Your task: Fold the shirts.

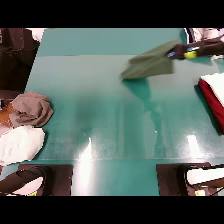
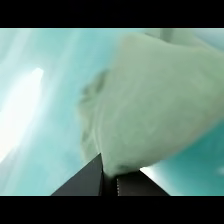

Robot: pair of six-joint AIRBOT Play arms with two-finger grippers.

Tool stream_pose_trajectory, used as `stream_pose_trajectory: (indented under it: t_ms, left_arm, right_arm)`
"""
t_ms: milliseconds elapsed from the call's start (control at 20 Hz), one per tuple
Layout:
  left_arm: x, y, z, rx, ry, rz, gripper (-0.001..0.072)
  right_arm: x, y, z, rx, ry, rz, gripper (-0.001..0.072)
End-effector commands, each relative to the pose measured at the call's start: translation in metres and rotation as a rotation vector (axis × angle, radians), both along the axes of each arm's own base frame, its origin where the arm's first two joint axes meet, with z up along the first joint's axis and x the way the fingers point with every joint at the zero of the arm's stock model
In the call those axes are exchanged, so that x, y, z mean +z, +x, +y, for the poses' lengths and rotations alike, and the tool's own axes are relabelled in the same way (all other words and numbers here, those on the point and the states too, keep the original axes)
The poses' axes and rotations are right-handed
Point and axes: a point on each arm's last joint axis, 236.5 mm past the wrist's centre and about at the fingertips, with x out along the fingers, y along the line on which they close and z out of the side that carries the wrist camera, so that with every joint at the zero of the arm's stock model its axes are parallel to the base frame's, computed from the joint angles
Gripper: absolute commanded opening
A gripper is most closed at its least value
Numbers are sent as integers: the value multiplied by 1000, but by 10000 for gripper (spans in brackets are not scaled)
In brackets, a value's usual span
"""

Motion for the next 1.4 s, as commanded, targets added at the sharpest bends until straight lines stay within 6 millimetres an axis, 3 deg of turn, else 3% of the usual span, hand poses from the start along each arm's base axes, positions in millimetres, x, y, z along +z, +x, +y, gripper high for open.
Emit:
stream_pose_trajectory:
  t_ms: [0, 150, 250, 350, 450, 550, 800, 1000, 1150, 1350]
  left_arm:
    - [10, -3, -21, -56, -82, -16, 30]
    - [5, -8, -24, -65, -85, 16, 30]
    - [2, -12, -26, -73, -86, 36, 30]
    - [2, -13, -27, -67, -103, 47, 30]
    - [2, -13, -27, -62, -109, 50, 30]
    - [2, -13, -27, -52, -119, 56, 30]
    - [1, -13, -27, -52, -118, 56, 29]
    - [1, -14, -27, -53, -116, 58, 30]
    - [-1, -15, -27, -55, -112, 66, 30]
    - [-7, -21, -25, -76, -81, 89, 30]
  right_arm:
    - [43, 4, -143, -285, -77, -117, 13]
    - [56, -7, -244, -496, -116, -190, 13]
    - [47, -17, -288, -573, -123, -185, 13]
    - [29, -26, -314, -615, -115, -148, 13]
    - [21, -33, -328, -622, -127, -136, 12]
    - [26, -36, -334, -627, -151, -154, 13]
    - [55, -54, -341, -650, -186, -198, 13]
    - [74, -85, -347, -664, -293, -178, 15]
    - [60, -119, -362, -718, -346, -48, 16]
    - [14, -178, -378, -814, -309, 228, 18]
